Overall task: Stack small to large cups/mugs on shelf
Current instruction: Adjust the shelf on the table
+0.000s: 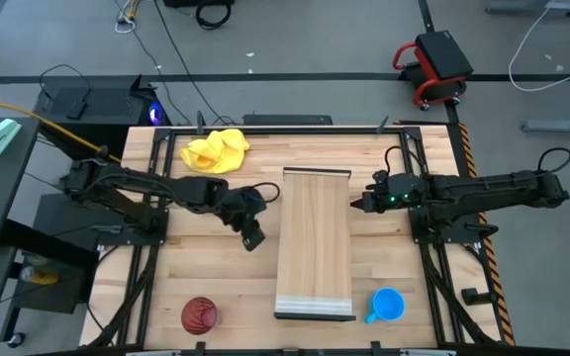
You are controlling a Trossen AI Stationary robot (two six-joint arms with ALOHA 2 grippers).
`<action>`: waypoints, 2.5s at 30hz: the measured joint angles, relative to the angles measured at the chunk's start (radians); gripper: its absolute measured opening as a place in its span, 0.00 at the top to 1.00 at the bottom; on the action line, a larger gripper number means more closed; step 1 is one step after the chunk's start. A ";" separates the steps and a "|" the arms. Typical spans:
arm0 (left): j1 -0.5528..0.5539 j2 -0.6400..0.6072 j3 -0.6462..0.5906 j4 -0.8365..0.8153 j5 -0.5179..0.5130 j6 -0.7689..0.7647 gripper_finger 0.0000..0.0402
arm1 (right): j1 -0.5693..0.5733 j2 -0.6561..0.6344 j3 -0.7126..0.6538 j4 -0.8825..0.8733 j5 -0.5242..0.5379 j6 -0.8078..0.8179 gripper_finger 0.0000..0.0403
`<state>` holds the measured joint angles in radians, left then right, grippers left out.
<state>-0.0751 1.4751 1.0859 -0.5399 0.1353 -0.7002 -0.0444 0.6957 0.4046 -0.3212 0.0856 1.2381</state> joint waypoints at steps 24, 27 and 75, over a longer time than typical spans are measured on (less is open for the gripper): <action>0.007 0.146 0.001 0.398 0.140 -0.055 0.96 | 0.002 0.010 0.071 -0.081 0.011 -0.037 0.99; 0.019 0.146 0.002 0.399 0.139 -0.055 0.96 | 0.017 0.015 0.082 -0.092 0.011 -0.031 0.99; 0.258 0.145 0.002 0.369 0.130 -0.045 0.95 | 0.397 0.055 0.105 -0.181 0.059 0.139 0.99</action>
<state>0.1825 1.6203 1.0874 -0.1713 0.2651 -0.7450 0.3527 0.7507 0.5100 -0.5023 0.1448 1.3768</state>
